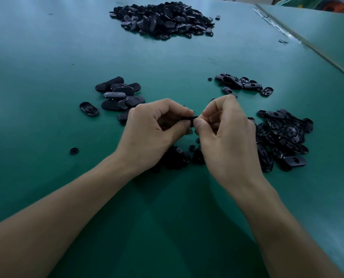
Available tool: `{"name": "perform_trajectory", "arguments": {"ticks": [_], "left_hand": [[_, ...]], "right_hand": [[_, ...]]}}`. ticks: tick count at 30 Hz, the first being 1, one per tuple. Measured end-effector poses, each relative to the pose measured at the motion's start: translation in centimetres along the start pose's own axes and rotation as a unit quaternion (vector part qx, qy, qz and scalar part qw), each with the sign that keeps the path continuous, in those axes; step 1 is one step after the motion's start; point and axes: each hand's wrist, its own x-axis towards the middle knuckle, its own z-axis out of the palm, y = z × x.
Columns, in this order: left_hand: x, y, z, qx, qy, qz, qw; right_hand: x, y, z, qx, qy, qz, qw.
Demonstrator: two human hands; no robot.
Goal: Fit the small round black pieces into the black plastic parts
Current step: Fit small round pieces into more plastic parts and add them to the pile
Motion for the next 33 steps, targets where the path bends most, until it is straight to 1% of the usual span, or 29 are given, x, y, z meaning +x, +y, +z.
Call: {"name": "perform_trajectory", "arguments": {"ticks": [5,9,12,19,22,27,33], "left_hand": [[0.2,-0.1,-0.2,-0.037,-0.006,-0.015,0.999],[0.2,-0.1,-0.2,-0.035,-0.002,-0.004,0.999],[0.1,-0.1,-0.1,-0.029,0.015,0.005,0.999],[0.1,0.1,0.0,-0.055,0.035,-0.008,0.998],[0.3,0.0,-0.1,-0.088,0.046,-0.034,0.994],[0.4,-0.2,-0.3,-0.108,0.034,-0.056,0.992],[0.4,-0.2,-0.2,-0.102,0.024,-0.049,0.993]], "right_hand": [[0.0,-0.1,0.3,0.013,0.014,0.005,1.0],[-0.2,-0.4,0.8,-0.003,0.046,-0.003,0.999],[-0.3,-0.6,1.1,0.009,0.057,-0.007,0.998],[-0.2,-0.3,1.0,0.04,0.038,-0.003,0.998],[-0.3,0.0,0.9,0.038,0.031,-0.013,0.999],[-0.4,0.2,1.0,0.033,0.031,-0.024,0.999],[-0.4,0.0,1.1,0.021,0.035,-0.028,0.999]]}}
